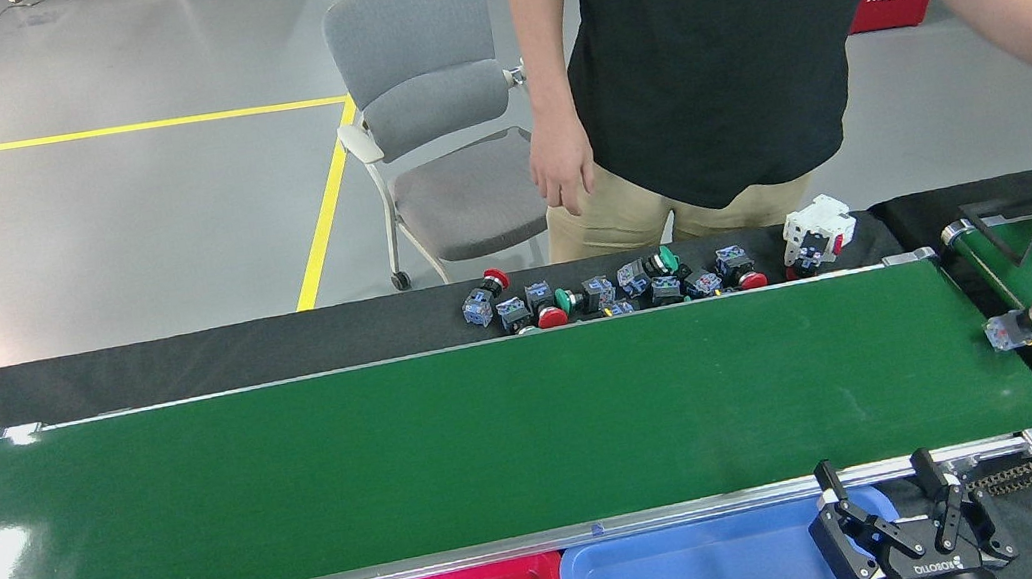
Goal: Pick switch part from conveyor to tray
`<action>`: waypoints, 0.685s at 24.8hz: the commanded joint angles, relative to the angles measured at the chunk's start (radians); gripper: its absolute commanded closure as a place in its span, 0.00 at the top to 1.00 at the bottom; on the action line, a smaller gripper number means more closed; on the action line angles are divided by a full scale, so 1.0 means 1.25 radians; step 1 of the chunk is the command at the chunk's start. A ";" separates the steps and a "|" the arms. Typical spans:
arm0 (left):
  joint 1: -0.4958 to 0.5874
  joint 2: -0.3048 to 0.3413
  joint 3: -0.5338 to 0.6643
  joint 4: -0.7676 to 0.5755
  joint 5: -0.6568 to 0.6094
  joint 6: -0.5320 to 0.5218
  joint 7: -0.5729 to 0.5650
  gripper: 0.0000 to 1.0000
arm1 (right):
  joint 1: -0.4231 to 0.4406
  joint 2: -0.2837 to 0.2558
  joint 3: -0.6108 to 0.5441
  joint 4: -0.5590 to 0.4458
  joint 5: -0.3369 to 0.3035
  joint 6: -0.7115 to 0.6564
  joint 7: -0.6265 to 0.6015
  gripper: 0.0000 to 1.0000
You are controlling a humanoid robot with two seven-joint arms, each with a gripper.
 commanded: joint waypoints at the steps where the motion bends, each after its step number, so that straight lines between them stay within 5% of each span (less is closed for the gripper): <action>1: -0.002 0.003 0.002 -0.006 0.005 0.003 0.006 1.00 | -0.002 0.002 -0.001 -0.011 -0.002 -0.002 -0.002 0.99; 11: -0.002 0.003 0.001 -0.006 0.005 0.002 0.006 1.00 | -0.009 0.002 -0.003 0.004 -0.004 0.003 0.045 0.98; 17: -0.002 0.003 -0.001 -0.006 0.004 0.002 0.006 1.00 | -0.101 -0.033 -0.028 0.070 -0.005 0.083 0.118 0.98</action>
